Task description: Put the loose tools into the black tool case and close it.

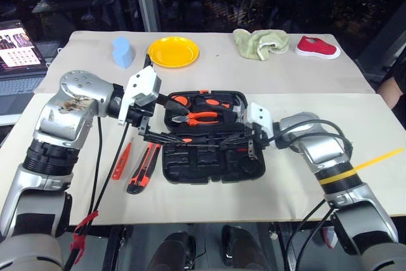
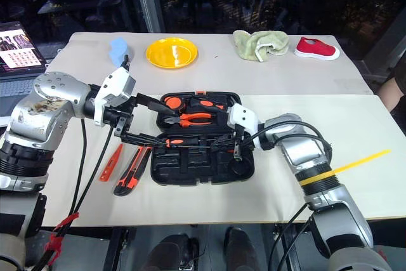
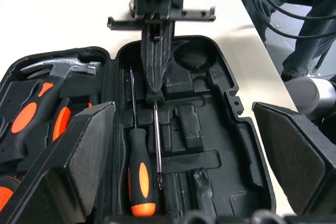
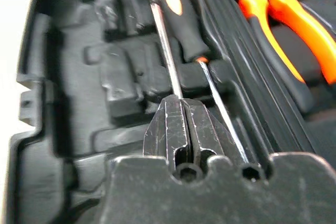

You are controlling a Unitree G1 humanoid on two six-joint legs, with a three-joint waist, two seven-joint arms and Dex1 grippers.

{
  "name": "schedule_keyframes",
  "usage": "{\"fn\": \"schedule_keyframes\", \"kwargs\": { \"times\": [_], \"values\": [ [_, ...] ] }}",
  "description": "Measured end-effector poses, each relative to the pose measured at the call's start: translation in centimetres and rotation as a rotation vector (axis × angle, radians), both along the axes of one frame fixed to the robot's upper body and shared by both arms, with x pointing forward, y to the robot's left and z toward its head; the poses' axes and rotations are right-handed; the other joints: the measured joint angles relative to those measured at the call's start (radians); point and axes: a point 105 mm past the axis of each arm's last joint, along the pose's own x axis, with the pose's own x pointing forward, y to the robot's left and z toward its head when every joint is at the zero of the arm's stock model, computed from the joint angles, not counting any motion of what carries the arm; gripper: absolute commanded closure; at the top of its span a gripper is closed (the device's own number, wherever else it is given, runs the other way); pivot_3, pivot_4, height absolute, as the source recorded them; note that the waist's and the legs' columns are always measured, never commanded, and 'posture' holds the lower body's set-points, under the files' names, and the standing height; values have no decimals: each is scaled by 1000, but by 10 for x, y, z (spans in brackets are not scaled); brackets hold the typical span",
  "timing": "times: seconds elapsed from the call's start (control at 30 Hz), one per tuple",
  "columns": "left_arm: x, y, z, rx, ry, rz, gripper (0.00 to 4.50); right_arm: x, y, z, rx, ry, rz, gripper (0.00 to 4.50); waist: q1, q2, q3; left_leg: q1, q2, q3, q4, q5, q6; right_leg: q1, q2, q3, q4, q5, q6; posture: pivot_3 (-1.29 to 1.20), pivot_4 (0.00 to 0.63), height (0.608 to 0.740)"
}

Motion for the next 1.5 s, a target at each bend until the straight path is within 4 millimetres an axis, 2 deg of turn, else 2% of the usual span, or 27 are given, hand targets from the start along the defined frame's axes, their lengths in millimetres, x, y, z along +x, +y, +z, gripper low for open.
{"fn": "schedule_keyframes", "kwargs": {
  "times": [0.3, 0.53, 0.63, 0.7, 0.77, 0.83, 0.87, 0.93, 0.97, 1.07, 1.13, 1.23, 1.3, 1.4, 1.5],
  "values": [
    [1, 1, -1, 11, -2, 10, 0, -3, 7, -7, -42, -34, 45, 4452, -4, 0, 0, 3, 0, 0, 0, 0, 0, 2, 0, 0, 1, 0, 0, 0, 150, 740],
    [2, -1, -3, 19, -8, 10, 0, 3, 12, -10, -43, -60, 35, 4452, -10, 0, -1, 10, 1, 1, -1, -1, -3, 5, 1, 1, 1, 0, 0, 0, 150, 740],
    [2, -1, -3, 23, -12, 5, 0, 2, 11, -6, -35, -59, 19, 4452, -8, 0, -1, 10, 1, 1, -1, -1, -4, 5, 1, 2, 2, 0, -1, 0, 150, 740],
    [1, -1, -4, 25, -9, 0, 0, -5, 6, -1, 2, -24, -9, 4452, -3, 0, -1, 5, 1, 1, -1, 0, -3, 1, 0, 2, 5, 0, -1, 0, 150, 740],
    [0, 5, -10, 36, 14, 14, 0, -14, 0, 18, 84, -7, -38, 4452, 1, 1, 0, 0, 0, 1, 0, 1, -2, -4, -1, 3, 9, 0, -1, 0, 150, 740],
    [-1, 9, -16, 40, 32, 31, 0, -21, -8, 50, 164, -31, -75, 4452, 2, 1, 0, -2, 0, 1, -1, 1, -1, -6, -1, 2, 10, 0, -1, 0, 150, 740],
    [-1, 16, -19, 47, 45, 63, 0, -30, -15, 71, 219, -53, -86, 4188, 3, 1, 0, -4, 0, 0, -1, 0, -1, -7, -1, 2, 10, 0, -1, 0, 150, 740],
    [0, 30, -22, 50, 59, 127, 0, -43, -25, 91, 276, -66, -102, 3726, 5, 1, 0, -4, 0, -1, -1, 0, -1, -7, -1, 1, 9, 0, -1, 0, 150, 740],
    [-1, 41, -24, 53, 70, 179, 0, -53, -29, 100, 308, -49, -104, 3298, 3, 1, 0, -4, 1, -1, -2, 0, -1, -7, -1, 1, 8, 0, -1, 0, 150, 740],
    [-9, 72, -28, 59, 107, 314, 0, -77, -37, 107, 346, 8, -86, 2324, -1, 1, 0, -5, 1, 0, -3, 0, 0, -7, -1, 2, 2, 0, -1, 0, 150, 740],
    [-23, 101, -38, 76, 158, 444, 0, -94, -36, 109, 335, 20, -48, 1575, -4, 1, 0, -4, 2, 0, -4, 0, 0, -6, 0, 2, 0, 0, -1, 0, 150, 740],
    [-38, 130, -48, 77, 208, 589, 0, -103, -33, 108, 330, 25, -18, 558, 0, 1, 0, 0, 2, 0, -4, -2, -2, 0, -1, 0, -3, 0, -1, 0, 150, 740],
    [-58, 158, -57, 92, 230, 725, 0, -107, -28, 105, 333, 38, -1, 16, 1, 2, 1, 6, 3, 0, -4, -6, -5, 2, -2, 1, -4, -1, -1, 0, 150, 740],
    [-76, 186, -64, 127, 245, 878, 0, -107, -22, 98, 333, 56, 8, 16, 8, 1, 1, 7, 2, 0, -4, -9, -2, 3, -2, 0, -4, -1, -1, 0, 150, 740],
    [-82, 196, -64, 149, 238, 956, 0, -105, -20, 98, 343, 47, 6, 16, 30, 1, 1, 8, 2, 0, -4, -8, -4, 4, -3, -2, -4, -1, 0, 0, 150, 740]
  ]
}}
